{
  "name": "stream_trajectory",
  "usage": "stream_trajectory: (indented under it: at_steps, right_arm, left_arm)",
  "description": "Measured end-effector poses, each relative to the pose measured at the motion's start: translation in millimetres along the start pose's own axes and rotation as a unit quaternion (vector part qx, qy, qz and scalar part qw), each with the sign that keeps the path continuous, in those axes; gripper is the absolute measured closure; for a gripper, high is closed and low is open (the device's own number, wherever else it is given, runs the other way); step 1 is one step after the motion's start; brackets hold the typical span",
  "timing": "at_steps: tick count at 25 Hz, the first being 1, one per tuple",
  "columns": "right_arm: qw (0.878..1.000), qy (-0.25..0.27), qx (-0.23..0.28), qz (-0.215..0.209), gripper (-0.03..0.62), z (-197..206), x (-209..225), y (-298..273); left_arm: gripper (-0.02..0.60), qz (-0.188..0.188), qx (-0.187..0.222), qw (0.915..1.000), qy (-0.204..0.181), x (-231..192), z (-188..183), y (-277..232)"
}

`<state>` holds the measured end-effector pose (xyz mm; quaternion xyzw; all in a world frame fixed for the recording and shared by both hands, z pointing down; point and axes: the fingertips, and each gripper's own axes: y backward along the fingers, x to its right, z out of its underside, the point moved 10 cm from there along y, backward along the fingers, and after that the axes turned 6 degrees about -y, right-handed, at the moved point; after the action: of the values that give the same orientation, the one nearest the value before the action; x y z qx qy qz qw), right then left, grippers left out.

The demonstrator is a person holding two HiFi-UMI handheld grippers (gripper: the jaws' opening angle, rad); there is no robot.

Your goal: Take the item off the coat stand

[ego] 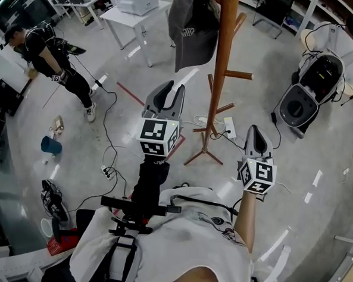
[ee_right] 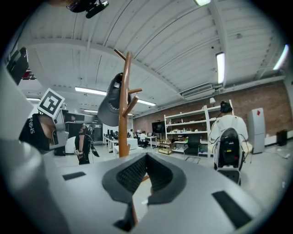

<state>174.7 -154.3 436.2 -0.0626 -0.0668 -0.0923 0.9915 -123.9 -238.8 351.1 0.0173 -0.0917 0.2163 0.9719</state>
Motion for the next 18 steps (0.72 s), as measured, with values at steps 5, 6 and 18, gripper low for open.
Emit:
stream_trajectory:
  at_steps: [5,6,18]
  right_arm:
    - [1.000,-0.005,0.000,0.009,0.591,2.5,14.2,-6.1]
    - [1.000,-0.006,0.000,0.010,0.591,2.5,15.8,-7.1]
    - [0.999,-0.014,-0.007,0.034,0.591,8.4,37.9,-11.4]
  left_arm:
    - [0.413,-0.029,0.009,0.9992,-0.026,-4.7,-13.4,-20.6]
    - [0.401,-0.035,0.009,0.9989,-0.031,-7.3,-15.3,-25.9]
    - [0.407,-0.079,0.039,0.9915,-0.096,-11.5,-23.2,-78.7]
